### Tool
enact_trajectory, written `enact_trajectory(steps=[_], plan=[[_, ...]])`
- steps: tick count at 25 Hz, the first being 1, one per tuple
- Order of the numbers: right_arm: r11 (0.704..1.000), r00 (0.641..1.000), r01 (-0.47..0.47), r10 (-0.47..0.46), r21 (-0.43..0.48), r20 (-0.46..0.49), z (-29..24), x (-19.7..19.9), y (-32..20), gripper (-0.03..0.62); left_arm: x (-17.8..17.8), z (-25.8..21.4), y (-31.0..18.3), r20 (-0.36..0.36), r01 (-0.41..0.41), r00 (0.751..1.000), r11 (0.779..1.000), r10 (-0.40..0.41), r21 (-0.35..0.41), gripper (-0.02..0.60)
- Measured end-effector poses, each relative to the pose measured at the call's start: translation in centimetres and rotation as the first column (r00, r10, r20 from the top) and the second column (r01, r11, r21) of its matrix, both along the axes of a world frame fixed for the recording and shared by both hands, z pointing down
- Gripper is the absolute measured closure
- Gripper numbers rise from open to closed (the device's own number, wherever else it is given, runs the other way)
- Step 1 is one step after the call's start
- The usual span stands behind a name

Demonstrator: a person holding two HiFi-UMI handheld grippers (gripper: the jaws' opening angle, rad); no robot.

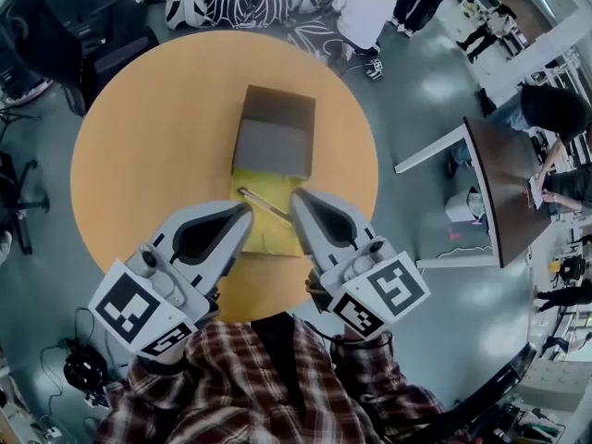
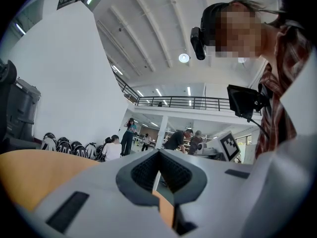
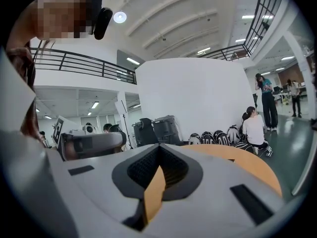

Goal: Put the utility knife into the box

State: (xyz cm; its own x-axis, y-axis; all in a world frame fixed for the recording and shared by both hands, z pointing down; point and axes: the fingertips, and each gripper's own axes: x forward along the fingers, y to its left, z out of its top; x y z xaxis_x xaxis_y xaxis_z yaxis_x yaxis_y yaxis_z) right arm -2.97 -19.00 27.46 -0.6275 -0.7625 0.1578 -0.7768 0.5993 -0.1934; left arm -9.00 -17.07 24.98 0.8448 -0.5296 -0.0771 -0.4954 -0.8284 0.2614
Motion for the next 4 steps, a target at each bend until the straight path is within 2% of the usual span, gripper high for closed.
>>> enact_trajectory(steps=[4], plan=[[1.0, 1.0, 0.005, -0.005, -0.006, 0.004, 0.12, -0.02, -0.03, 0.582, 0.07, 0.21, 0.13, 0.002, 0.0, 1.0, 1.0, 0.0, -0.002, 0.571]])
